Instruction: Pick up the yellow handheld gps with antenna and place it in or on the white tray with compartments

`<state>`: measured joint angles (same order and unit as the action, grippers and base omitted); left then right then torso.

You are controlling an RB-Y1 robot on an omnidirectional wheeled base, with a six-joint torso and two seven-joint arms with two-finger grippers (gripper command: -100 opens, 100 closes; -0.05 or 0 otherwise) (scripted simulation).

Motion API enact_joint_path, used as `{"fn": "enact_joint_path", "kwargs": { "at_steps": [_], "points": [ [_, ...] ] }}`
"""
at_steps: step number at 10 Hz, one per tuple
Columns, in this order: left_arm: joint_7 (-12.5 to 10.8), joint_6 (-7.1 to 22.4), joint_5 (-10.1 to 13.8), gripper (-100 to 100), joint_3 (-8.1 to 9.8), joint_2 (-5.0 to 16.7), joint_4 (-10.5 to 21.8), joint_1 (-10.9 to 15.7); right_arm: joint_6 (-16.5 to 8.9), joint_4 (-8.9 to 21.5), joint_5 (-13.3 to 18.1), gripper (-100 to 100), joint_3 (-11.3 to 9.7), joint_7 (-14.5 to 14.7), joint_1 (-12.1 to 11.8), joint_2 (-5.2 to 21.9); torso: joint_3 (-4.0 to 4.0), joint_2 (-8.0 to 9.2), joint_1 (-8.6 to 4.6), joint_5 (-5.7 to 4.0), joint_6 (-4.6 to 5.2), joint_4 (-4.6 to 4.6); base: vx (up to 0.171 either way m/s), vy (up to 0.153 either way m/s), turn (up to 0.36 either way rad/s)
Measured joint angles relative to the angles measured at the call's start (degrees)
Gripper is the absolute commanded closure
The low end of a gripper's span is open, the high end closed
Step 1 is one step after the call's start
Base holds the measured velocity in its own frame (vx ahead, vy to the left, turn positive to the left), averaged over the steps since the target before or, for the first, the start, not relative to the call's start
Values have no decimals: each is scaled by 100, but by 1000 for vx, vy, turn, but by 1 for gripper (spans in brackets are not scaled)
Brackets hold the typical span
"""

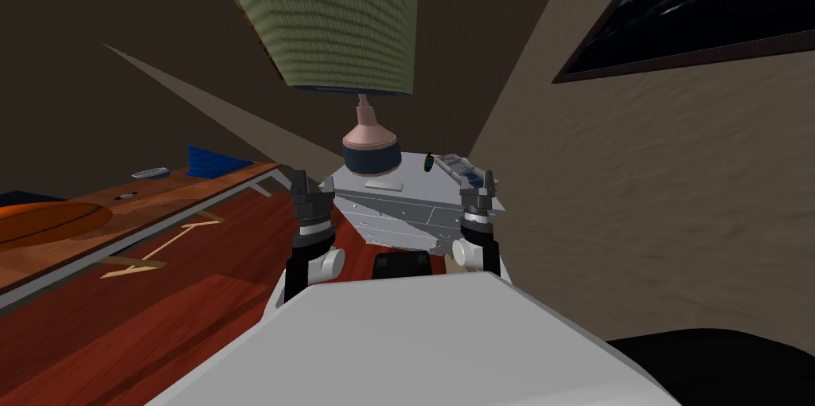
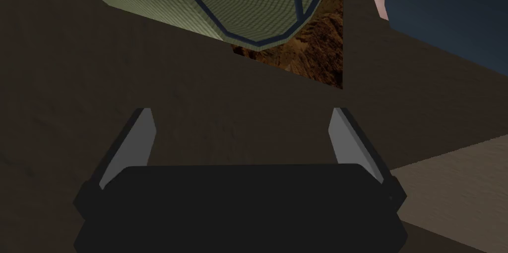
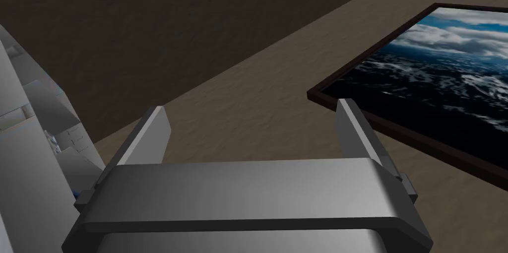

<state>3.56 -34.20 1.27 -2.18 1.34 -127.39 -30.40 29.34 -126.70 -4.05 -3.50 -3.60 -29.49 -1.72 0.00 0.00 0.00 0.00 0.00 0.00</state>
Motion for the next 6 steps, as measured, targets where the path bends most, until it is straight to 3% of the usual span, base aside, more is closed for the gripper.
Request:
{"fn": "enact_joint_path", "kwargs": {
  "at_steps": [6],
  "points": [
    [0,0,0,0,-1,-1,0,2,-315,29,432,-100,251,104,90,928,35,60,18,4,0,13,-163,46,-3]
  ]
}}
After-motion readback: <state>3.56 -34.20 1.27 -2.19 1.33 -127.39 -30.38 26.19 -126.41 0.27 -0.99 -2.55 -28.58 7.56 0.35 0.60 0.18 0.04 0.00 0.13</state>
